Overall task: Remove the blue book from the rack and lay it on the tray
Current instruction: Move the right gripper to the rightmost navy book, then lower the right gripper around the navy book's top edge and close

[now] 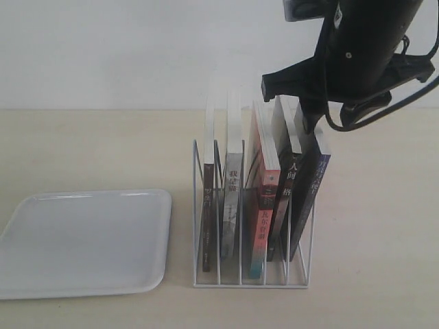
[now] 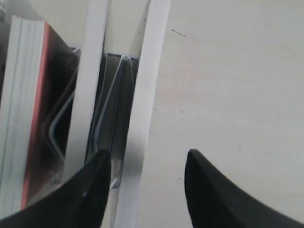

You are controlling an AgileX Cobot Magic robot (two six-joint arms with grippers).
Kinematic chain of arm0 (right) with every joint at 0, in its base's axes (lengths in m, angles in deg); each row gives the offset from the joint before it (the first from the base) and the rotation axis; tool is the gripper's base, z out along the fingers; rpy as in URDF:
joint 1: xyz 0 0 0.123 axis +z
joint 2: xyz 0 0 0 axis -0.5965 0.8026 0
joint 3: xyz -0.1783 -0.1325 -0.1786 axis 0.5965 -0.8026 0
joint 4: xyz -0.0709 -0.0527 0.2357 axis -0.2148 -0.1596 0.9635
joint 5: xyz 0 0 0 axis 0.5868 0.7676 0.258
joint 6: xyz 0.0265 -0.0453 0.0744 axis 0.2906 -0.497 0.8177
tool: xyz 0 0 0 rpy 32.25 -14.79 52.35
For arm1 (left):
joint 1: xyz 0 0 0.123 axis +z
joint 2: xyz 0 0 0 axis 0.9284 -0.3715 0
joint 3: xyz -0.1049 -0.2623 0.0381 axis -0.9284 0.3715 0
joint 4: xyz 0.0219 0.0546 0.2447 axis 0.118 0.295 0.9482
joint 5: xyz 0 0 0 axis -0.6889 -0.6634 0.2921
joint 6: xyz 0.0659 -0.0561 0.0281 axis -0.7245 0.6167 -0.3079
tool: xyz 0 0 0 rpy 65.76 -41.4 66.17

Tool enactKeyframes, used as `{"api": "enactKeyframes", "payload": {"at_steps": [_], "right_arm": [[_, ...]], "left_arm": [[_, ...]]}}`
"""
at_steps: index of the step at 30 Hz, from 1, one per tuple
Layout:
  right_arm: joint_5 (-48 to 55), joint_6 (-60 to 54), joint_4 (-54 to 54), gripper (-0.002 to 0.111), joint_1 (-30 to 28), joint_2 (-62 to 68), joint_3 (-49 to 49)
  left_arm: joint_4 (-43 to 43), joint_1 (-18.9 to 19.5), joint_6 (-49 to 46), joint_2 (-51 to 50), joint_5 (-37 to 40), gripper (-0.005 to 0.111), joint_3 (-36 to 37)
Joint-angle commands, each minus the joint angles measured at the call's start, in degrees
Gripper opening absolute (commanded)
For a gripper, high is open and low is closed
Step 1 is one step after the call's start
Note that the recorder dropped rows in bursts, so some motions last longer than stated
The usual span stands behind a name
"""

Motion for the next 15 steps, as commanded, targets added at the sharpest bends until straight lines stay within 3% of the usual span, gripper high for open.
{"api": "enactKeyframes", "payload": {"at_steps": [1, 15], "right_arm": [[-2.4, 0.2, -0.1, 0.047, -0.2, -0.2, -1.0], [-4.1, 1.2, -0.3, 0.047, -0.2, -0.2, -1.4]], "left_arm": [[0.0, 0.1, -0.1, 0.2, -0.2, 0.005, 0.2], [0.0, 0.1, -0.1, 0.2, -0.2, 0.005, 0.2]]}}
